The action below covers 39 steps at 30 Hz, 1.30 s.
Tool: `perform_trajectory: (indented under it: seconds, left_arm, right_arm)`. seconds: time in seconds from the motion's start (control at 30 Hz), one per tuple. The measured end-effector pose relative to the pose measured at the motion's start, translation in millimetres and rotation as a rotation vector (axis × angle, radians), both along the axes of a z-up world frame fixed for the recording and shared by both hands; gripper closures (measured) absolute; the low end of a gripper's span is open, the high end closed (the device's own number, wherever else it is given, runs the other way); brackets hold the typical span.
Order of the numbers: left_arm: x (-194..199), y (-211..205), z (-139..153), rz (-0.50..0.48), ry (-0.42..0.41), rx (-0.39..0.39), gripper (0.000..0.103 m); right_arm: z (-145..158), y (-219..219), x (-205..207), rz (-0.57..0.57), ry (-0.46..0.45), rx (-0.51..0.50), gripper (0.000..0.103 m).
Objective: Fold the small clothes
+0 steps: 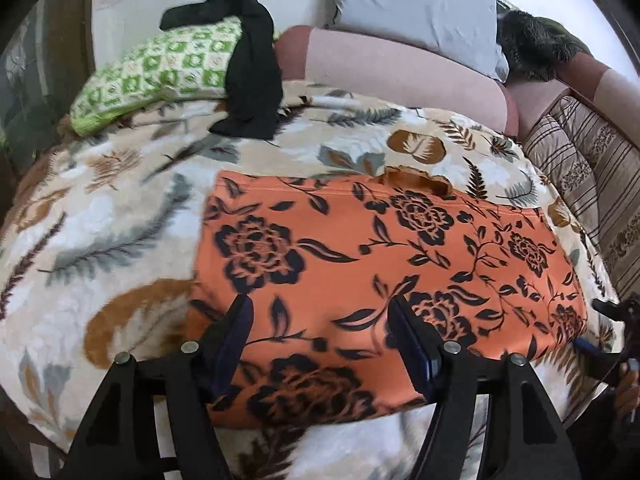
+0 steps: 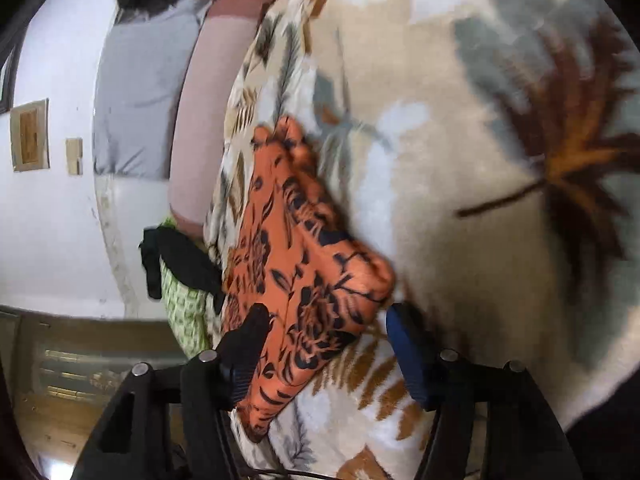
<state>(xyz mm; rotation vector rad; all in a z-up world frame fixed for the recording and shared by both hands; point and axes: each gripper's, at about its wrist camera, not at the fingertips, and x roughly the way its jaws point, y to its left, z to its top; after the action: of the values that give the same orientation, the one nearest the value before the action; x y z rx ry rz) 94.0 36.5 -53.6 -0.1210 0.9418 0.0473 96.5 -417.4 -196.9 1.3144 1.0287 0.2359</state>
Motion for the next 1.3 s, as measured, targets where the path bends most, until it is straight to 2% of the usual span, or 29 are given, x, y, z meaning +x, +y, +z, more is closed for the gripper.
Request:
perform_trajectory:
  seconds: [0.1, 0.17, 0.2, 0.27, 0.33, 0.37, 0.4, 0.43, 0.47, 0.5, 0.53, 0.6, 0.67, 0.77, 0.83, 0.9, 0.93, 0.97, 1.0, 1.07, 1.1, 1.13, 1.2, 1.27, 1.3]
  left_arm:
    - [7.1, -4.1, -20.5, 0.011, 0.076, -0.010, 0.033]
    - [8.8, -5.6, -24.7, 0.033, 0.095, -0.017, 0.033]
    - [5.0, -7.0, -20.1, 0.036, 0.078, -0.023, 0.033]
    - [-1.6, -10.8, -6.5, 0.018, -0.004, -0.007, 0.033]
    - [0.6, -15.9, -8.7, 0.010, -0.023, 0.046, 0.033]
    - [7.8, -15.5, -21.7, 0.001, 0.032, 0.054, 0.033]
    - [16.2, -12.1, -41.0, 0.001, 0.113, 0.046, 0.033]
    - [18.9, -9.8, -51.1, 0.007, 0.148, 0.041, 0.033]
    - [17.9, -9.1, -53.0, 0.007, 0.120, 0.049, 0.032]
    - [17.3, -11.1, -50.1, 0.000, 0.102, 0.065, 0.032]
    - [18.3, -12.9, -49.1, -0.008, 0.105, 0.069, 0.032]
    - [18.6, -12.0, -49.6, -0.010, 0.105, 0.058, 0.032]
    - [20.4, -11.3, -50.6, -0.010, 0.101, 0.047, 0.032]
    - [20.9, -12.9, -51.3, -0.013, 0.094, 0.052, 0.031]
    - [20.2, -9.4, -51.9, -0.014, 0.093, 0.043, 0.031]
    - [18.7, -7.6, -51.6, -0.016, 0.090, 0.032, 0.031]
    - [17.8, -6.7, -51.7, -0.018, 0.090, 0.031, 0.030]
    - [17.8, -5.9, -52.0, -0.023, 0.087, 0.028, 0.030]
    - [17.7, -5.5, -52.1, -0.026, 0.084, 0.025, 0.030]
    - [17.9, -4.0, -53.7, -0.035, 0.076, 0.022, 0.029]
    - [18.2, -3.9, -54.5, -0.036, 0.074, 0.022, 0.028]
    - [18.6, -4.3, -54.4, -0.036, 0.074, 0.023, 0.028]
    - [18.9, -1.4, -49.3, -0.035, 0.084, 0.001, 0.028]
    - [15.2, 13.3, -35.0, 0.009, 0.069, -0.078, 0.029]
    - [13.0, 20.0, -29.2, 0.029, 0.054, -0.095, 0.028]
  right_arm:
    - [-12.7, 3.6, 17.4, -0.045, 0.007, 0.048, 0.040]
    - [-16.5, 1.7, 24.3, -0.090, 0.005, -0.018, 0.091]
    - [-15.6, -1.9, 19.2, -0.103, 0.008, -0.027, 0.092]
    - [-2.0, -2.2, 11.8, -0.092, -0.017, -0.093, 0.092]
    - [0.5, 0.2, 10.8, -0.046, -0.010, -0.167, 0.091]
    - [-6.7, 3.8, 14.8, -0.004, 0.027, -0.191, 0.087]
    - [-9.5, 2.2, 15.0, -0.005, 0.032, -0.158, 0.086]
    - [-6.7, 0.0, 14.6, -0.001, 0.036, -0.152, 0.080]
    - [1.8, -2.5, 14.8, 0.022, 0.032, -0.182, 0.076]
    - [11.1, -5.2, 14.5, 0.029, 0.025, -0.230, 0.068]
    - [26.5, -11.0, 14.0, 0.020, -0.007, -0.295, 0.055]
    - [49.6, -22.8, 19.4, 0.010, -0.075, -0.380, 0.037]
    - [60.1, -27.5, 42.6, 0.042, -0.123, -0.386, 0.036]
    - [50.8, -15.6, 106.2, 0.208, -0.171, -0.294, 0.036]
    - [34.3, 0.9, 151.2, 0.318, -0.145, -0.339, 0.036]
    - [9.7, 12.5, 183.6, 0.375, -0.091, -0.319, 0.036]
    - [4.3, 14.7, 191.5, 0.377, -0.084, -0.301, 0.041]
    - [5.5, 13.2, 197.0, 0.350, -0.100, -0.316, 0.054]
    - [9.5, 9.8, 196.9, 0.326, -0.108, -0.322, 0.089]
    - [19.7, 3.4, 190.2, 0.239, -0.140, -0.336, 0.090]
    - [14.4, 2.6, 189.1, 0.230, -0.116, -0.355, 0.090]
    - [-5.6, 2.4, 186.7, 0.236, -0.033, -0.364, 0.090]
    - [-7.7, -0.9, 181.2, 0.208, -0.055, -0.329, 0.087]
    - [10.4, -4.8, 171.0, 0.165, -0.076, -0.349, 0.071]
    - [22.6, -6.2, 164.4, 0.148, -0.085, -0.406, 0.056]
